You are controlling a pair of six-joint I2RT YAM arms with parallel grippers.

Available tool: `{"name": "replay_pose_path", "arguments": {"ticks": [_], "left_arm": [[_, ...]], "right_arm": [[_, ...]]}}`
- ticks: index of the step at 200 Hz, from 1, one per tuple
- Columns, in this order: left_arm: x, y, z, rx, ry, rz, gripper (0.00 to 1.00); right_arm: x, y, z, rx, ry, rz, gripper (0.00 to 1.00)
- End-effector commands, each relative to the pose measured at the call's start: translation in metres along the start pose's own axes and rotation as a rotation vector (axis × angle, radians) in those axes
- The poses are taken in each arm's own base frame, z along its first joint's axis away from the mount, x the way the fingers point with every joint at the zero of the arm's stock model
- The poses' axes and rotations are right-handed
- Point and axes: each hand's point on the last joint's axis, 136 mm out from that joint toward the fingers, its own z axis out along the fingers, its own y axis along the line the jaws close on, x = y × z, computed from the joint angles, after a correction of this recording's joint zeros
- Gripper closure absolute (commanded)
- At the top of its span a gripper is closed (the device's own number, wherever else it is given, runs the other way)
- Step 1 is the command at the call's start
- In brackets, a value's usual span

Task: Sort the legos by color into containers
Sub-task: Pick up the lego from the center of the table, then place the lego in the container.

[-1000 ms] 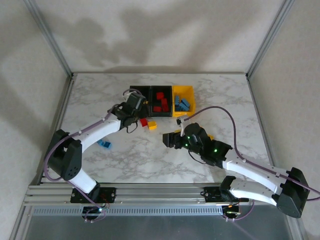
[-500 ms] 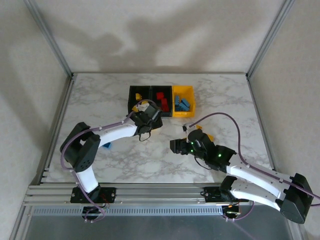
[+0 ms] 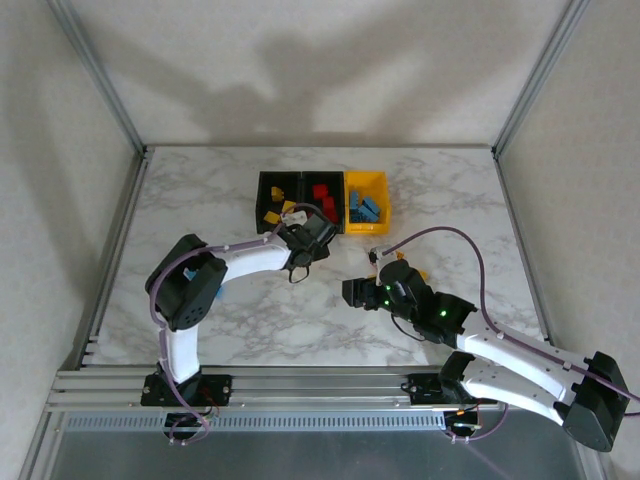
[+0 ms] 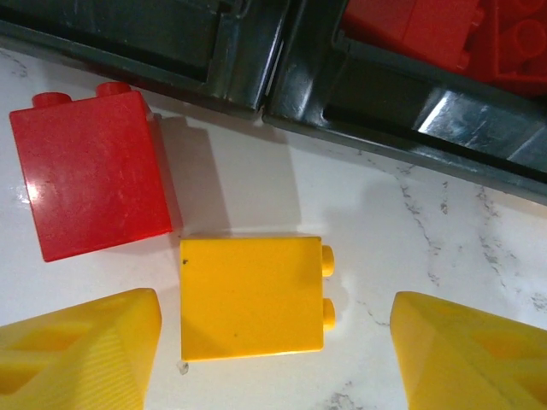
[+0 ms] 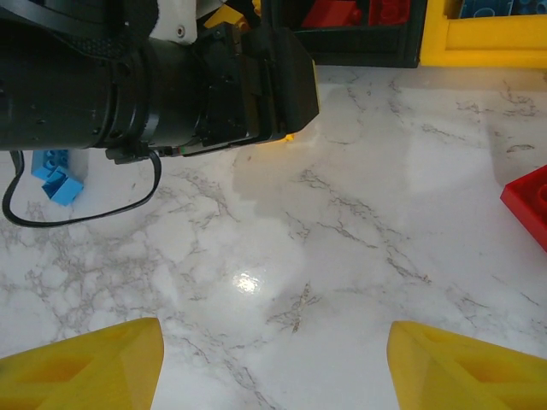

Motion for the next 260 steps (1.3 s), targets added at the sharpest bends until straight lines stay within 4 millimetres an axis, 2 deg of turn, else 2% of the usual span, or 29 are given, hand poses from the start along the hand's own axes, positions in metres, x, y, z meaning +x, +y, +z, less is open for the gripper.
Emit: {"name": "replay_pose_path", "arguments": {"ticks": [1,26,83,139,185,210,237,260], "left_arm": [[-0.003,0.003,0.006,-0.063,-0.019,0.015,0.33],[-0.004,0.004,0.008,-0.075,-0.026,0.027,0.45],[-0.001,0.005,0.006,-0.066,-0.01,0.044,0.57],[-0.017,0.001,-0.03,0.001,-0.046,0.038,0.58],[-0.041,0.002,-0.069,0.049,-0.105,0.038,0.58],[-0.063,0.004,-0.084,0.049,-0.137,0.047,0.58],[-0.092,0.01,-0.088,0.048,-0.155,0.047,0.58],[-0.113,0.017,-0.078,0.022,-0.155,0.056,0.58]], "right_arm": [[0.001,-0.009,-0.001,0.028,-0.011,0.013,0.3],[0.0,-0.008,-0.001,0.024,-0.015,0.016,0.3],[-0.002,-0.009,-0.003,0.025,-0.023,0.017,0.3],[-0.003,-0.004,-0.007,-0.01,-0.027,0.001,0.3],[-0.014,0.007,-0.009,-0.045,-0.044,-0.018,0.3],[-0.021,0.015,-0.006,-0.066,-0.05,-0.024,0.3],[-0.024,0.024,0.003,-0.092,-0.043,-0.021,0.31],[-0.028,0.032,0.01,-0.116,-0.04,-0.023,0.31]]}}
